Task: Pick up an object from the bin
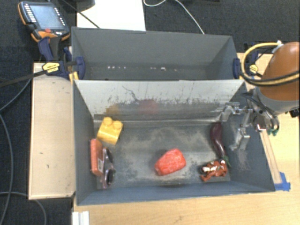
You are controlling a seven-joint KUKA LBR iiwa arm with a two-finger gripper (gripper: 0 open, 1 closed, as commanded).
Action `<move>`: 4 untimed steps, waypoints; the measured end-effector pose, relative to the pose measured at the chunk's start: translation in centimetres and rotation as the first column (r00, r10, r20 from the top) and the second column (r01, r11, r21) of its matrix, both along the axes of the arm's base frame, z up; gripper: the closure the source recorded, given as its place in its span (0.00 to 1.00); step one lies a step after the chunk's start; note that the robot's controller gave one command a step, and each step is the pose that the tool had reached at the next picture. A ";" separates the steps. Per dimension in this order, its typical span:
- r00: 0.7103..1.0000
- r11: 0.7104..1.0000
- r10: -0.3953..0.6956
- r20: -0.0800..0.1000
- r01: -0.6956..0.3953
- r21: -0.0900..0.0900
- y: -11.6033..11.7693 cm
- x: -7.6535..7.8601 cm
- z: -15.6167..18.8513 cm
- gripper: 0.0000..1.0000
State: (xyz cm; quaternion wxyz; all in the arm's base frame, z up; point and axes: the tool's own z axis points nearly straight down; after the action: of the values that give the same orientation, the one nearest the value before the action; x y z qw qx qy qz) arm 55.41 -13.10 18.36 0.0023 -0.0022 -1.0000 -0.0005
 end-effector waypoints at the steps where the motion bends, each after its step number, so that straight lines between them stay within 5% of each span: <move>1: 1.000 1.000 0.006 0.008 -0.006 -0.002 0.1 0.2 0.5 0.00; 2: 0.791 0.791 0.611 0.004 -0.611 0.001 -1.0 2.9 -10.4 0.00; 3: 0.813 0.813 0.582 0.011 -0.582 -0.006 -1.4 1.6 -4.1 0.00; 4: 0.388 0.388 0.922 0.009 -0.922 -0.001 2.0 3.3 -8.4 0.00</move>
Offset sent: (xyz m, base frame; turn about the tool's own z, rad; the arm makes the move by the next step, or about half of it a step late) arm 0.0292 -0.0105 -0.1136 -0.7037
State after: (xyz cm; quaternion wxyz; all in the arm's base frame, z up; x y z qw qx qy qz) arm 58.75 -11.07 9.93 -0.0018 0.5513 -0.8343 -0.0014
